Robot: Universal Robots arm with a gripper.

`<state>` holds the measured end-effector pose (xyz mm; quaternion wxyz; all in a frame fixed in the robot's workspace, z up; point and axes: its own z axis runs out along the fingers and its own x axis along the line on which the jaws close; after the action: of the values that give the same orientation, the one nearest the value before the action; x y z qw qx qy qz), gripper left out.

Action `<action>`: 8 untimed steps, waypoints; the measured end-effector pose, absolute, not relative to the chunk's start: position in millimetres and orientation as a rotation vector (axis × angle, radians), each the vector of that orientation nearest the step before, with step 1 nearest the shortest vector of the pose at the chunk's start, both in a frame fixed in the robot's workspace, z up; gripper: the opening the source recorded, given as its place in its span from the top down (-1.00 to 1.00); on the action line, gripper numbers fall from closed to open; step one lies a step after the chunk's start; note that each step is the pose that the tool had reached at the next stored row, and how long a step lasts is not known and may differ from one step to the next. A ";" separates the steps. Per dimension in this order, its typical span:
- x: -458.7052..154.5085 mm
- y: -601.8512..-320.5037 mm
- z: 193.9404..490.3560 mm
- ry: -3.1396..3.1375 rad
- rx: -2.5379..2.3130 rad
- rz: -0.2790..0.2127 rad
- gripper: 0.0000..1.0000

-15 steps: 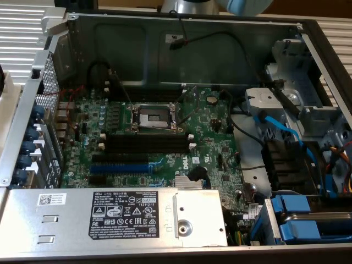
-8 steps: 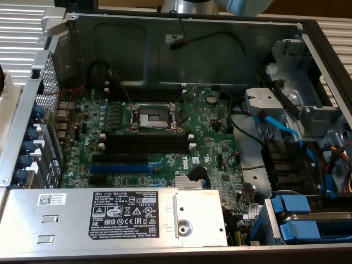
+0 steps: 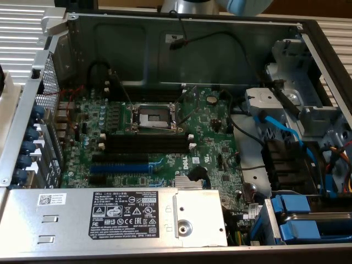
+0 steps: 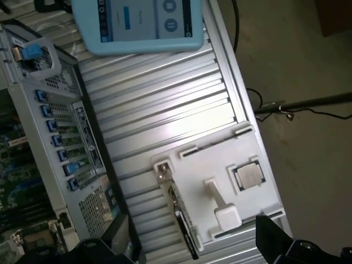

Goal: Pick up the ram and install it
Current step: 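Reach for the ram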

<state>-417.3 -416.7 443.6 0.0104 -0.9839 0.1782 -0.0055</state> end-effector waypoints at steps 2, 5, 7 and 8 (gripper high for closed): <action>-417.3 -416.7 443.6 0.598 -3.063 -0.016 -0.98; -417.3 -416.7 443.6 0.657 -3.052 -0.015 -0.98; -417.3 -416.7 443.6 0.700 -3.042 -0.014 -0.98; -417.3 -416.7 443.6 0.722 -3.037 -0.014 -0.98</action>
<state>-417.3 -416.7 443.6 0.0097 -0.9728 0.2312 -0.0046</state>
